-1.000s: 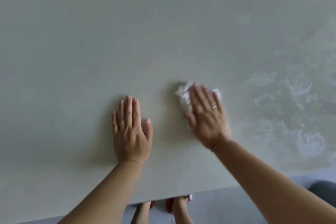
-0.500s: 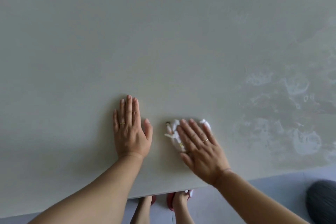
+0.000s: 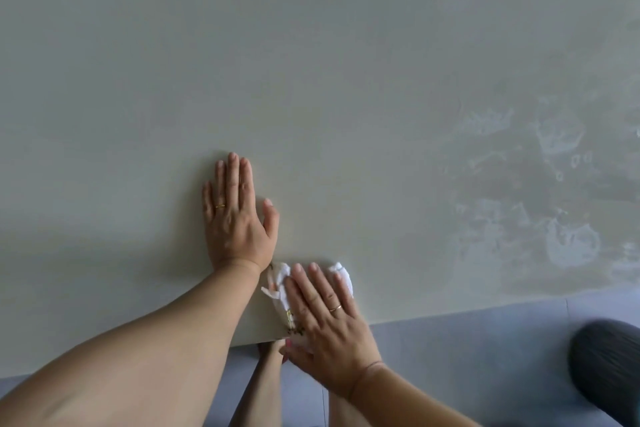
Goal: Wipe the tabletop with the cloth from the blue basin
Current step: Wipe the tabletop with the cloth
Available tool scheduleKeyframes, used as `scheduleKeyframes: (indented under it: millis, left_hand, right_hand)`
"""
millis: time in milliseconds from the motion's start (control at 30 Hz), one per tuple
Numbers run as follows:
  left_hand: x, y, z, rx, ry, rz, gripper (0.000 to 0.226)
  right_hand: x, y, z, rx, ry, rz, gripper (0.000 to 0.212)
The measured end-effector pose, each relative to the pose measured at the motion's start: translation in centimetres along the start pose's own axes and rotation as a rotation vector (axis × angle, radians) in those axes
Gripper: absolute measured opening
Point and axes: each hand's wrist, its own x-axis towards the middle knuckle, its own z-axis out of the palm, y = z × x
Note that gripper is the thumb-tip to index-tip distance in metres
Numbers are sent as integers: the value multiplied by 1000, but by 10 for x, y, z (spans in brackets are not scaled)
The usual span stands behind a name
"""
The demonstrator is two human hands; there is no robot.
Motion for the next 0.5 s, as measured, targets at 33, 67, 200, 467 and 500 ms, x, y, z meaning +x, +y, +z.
scheduleKeyframes:
  millis: [33,67,200,467,500]
  left_hand:
    - [-1,0,0,-4,-2,0,64]
    - [-1,-1,0,-8,-3,1,64]
    - [-1,-1,1,-14,-3,0,65]
    - [-1,2,-4,7,-109,-19,66]
    - [-1,4,-7,9,-130,-21,67]
  right_hand:
    - [-7,12,-2,-39,-8,-71,82]
    - [-15,26,-6,-73,-25,-115,81]
    - [-47,74,-16,-147,35,-112,67]
    - [-63,85,-51,-48,-205,94,74]
    - [-63,80,-55,23,-222,136,74]
